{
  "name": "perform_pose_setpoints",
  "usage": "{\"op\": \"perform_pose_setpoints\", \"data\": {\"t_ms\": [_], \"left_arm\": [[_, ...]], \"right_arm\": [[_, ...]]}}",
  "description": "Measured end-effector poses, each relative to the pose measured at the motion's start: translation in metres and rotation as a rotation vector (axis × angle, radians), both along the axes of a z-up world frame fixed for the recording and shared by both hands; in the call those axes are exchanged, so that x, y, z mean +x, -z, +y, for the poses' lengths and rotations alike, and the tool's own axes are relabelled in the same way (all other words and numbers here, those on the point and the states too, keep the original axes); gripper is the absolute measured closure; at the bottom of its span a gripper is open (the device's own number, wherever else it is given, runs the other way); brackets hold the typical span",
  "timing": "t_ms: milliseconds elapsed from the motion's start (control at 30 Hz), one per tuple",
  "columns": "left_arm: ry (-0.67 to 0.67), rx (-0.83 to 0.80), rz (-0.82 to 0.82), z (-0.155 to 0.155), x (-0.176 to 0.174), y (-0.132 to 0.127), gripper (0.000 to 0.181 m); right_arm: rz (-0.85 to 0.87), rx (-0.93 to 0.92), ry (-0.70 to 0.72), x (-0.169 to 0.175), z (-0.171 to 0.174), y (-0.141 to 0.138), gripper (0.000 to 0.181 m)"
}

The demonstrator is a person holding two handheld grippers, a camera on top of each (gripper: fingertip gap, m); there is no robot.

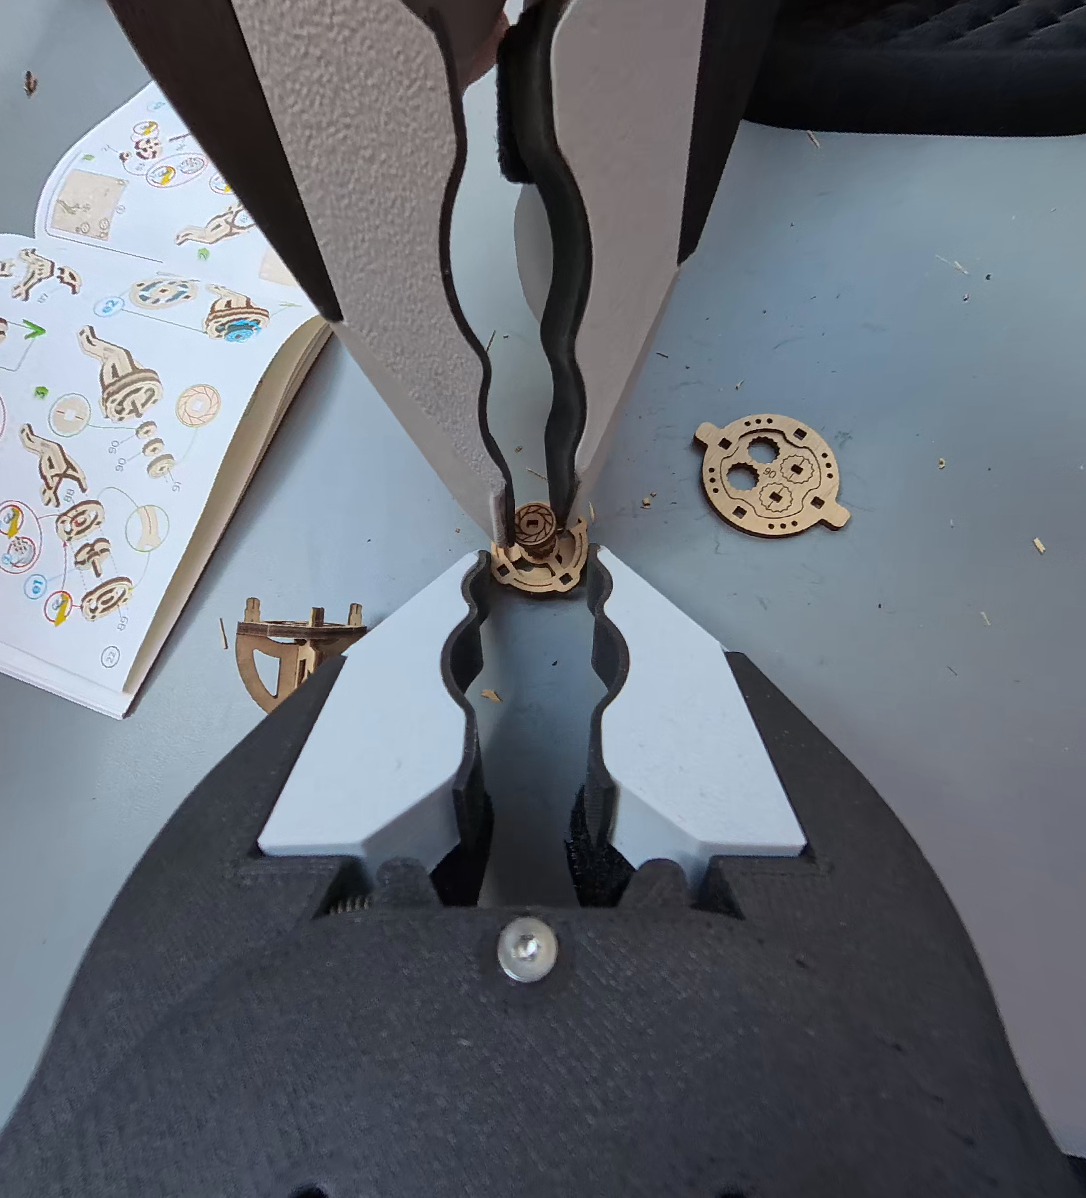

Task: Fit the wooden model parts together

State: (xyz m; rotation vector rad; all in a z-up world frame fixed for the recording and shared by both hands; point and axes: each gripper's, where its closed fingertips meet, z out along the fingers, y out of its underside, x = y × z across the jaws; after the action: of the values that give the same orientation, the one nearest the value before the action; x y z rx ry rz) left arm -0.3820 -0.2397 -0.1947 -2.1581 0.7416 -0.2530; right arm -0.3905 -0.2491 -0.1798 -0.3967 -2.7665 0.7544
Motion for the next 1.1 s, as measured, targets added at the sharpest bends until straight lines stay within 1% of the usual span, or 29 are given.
{"op": "perform_pose_setpoints", "data": {"t_ms": [433, 1100], "left_arm": [[0.003, 0.002, 0.003, -0.0006, 0.0013, -0.0001, 0.153], [0.01, 0.008, 0.009, -0.001, 0.0022, -0.0004, 0.153]], "right_arm": [[-0.018, 0.103, 0.0, 0.0013, -0.0002, 0.0012, 0.169], [-0.005, 0.108, -0.014, 0.003, -0.0008, 0.0017, 0.167]]}}
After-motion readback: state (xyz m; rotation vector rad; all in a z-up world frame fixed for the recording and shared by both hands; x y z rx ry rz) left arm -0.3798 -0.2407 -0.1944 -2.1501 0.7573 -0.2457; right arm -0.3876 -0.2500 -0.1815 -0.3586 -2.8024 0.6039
